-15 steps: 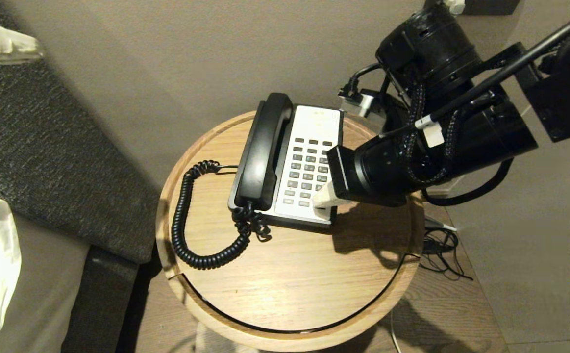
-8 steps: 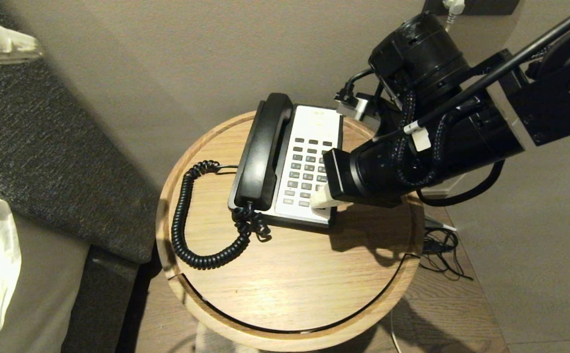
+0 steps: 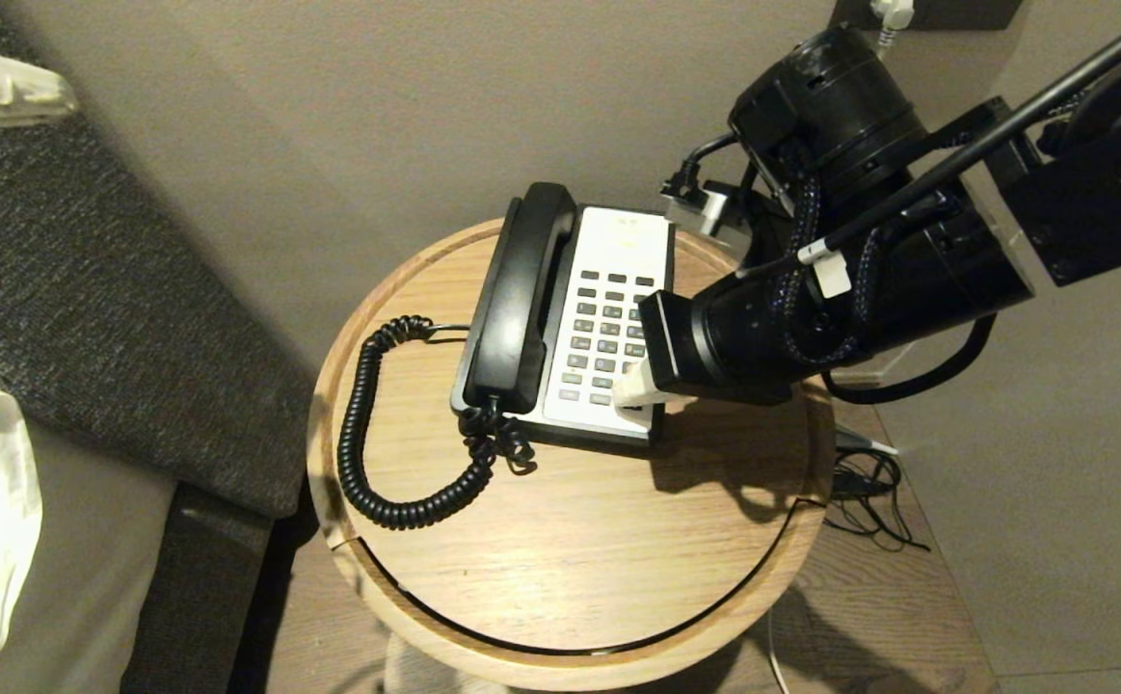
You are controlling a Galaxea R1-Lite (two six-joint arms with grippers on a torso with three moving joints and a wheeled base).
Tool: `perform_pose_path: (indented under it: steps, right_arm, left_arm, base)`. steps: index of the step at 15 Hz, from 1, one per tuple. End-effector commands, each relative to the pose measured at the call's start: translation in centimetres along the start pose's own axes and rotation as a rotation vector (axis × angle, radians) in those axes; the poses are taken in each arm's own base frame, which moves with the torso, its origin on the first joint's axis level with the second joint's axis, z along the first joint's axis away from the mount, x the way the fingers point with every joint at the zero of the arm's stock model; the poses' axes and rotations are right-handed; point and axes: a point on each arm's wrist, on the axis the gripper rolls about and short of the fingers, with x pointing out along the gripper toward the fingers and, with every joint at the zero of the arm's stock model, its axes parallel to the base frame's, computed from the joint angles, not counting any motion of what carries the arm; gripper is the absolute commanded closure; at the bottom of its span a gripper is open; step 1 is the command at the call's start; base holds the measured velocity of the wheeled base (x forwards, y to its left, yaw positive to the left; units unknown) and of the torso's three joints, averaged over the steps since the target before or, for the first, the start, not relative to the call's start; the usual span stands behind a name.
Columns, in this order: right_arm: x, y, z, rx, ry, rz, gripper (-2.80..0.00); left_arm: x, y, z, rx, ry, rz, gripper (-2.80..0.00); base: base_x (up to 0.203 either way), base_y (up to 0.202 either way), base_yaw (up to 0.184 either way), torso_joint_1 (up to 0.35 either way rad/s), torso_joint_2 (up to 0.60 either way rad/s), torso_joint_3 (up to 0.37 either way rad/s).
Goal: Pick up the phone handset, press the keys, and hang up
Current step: End the call using the dial pad
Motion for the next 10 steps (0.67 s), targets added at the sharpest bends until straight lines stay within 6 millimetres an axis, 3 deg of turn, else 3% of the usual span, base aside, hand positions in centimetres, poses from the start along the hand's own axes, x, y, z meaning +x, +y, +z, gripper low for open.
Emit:
perform_pose_path:
  steps: [1, 7, 10]
  right_arm:
    - [0.0, -0.4, 0.0, 0.010, 0.003, -0.013, 0.00]
    - [0.4, -0.5, 0.0, 0.012, 0.001, -0.014, 0.00]
    - [-0.7, -0.3, 0.0, 0.015, -0.022, -0.001, 0.00]
  left_arm:
    - [0.0, 0.0, -0.1, -0.001, 0.003, 0.003, 0.00]
    - [0.0, 0.1, -0.3, 0.003, 0.012, 0.007, 0.00]
    - [-0.2, 0.2, -0.3, 0.000, 0.007, 0.006, 0.00]
  base:
    - [0.000, 0.000, 0.000, 0.000, 0.00, 0.000]
    - [0.000, 0.000, 0.000, 0.000, 0.00, 0.000]
    - [0.000, 0.000, 0.000, 0.000, 0.00, 0.000]
